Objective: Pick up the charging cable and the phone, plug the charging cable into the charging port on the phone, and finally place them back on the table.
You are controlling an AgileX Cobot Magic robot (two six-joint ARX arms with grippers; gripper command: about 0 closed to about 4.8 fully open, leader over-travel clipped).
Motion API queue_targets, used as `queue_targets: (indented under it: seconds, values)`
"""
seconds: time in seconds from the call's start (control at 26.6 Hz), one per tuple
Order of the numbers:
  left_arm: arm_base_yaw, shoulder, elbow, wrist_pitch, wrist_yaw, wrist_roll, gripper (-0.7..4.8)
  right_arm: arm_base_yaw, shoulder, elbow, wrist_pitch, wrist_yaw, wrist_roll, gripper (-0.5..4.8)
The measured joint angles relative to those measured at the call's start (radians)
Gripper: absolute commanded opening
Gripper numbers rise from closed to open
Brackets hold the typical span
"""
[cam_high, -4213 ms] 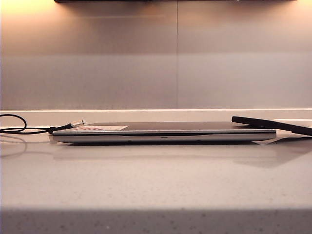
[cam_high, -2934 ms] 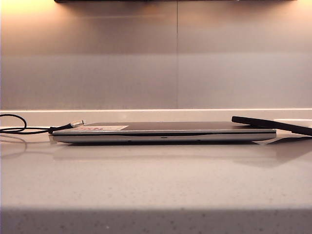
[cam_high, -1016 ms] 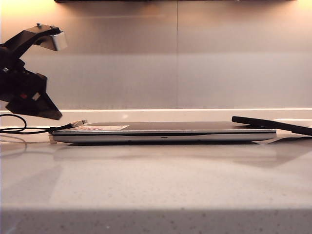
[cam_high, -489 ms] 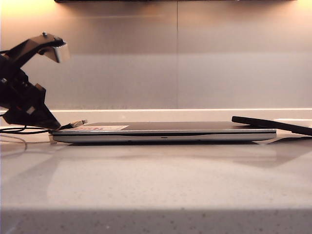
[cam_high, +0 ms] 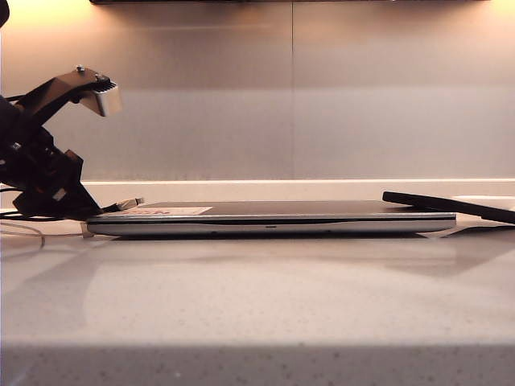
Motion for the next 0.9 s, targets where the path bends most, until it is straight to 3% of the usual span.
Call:
queue_targets:
  seconds: [0.45, 0.53, 0.6, 0.64, 0.9]
  values:
    - [0.000, 0.087, 0.001, 0.085, 0.000, -0.001, 2.04, 0.000, 0.000, 0.000, 0.000, 0.000, 0.000, -0.03]
    - [0.000, 0.088, 0.001, 0.087, 0.000, 0.000, 1.48, 0.000, 0.000, 0.000, 0.000, 0.000, 0.000, -0.03]
    - [0.000, 0.088, 0.001, 0.087, 0.000, 0.000, 0.16, 0.000, 0.000, 0.000, 0.000, 0.000, 0.000, -0.03]
    - [0.000, 0.089, 0.001, 0.086, 0.000, 0.000, -0.10, 0.000, 0.000, 0.000, 0.000, 0.000, 0.000, -0.03]
    - [0.000, 0.092, 0.000, 0.083, 0.000, -0.004, -0.06, 0.000, 0.000, 0.000, 0.000, 0.000, 0.000, -0.03]
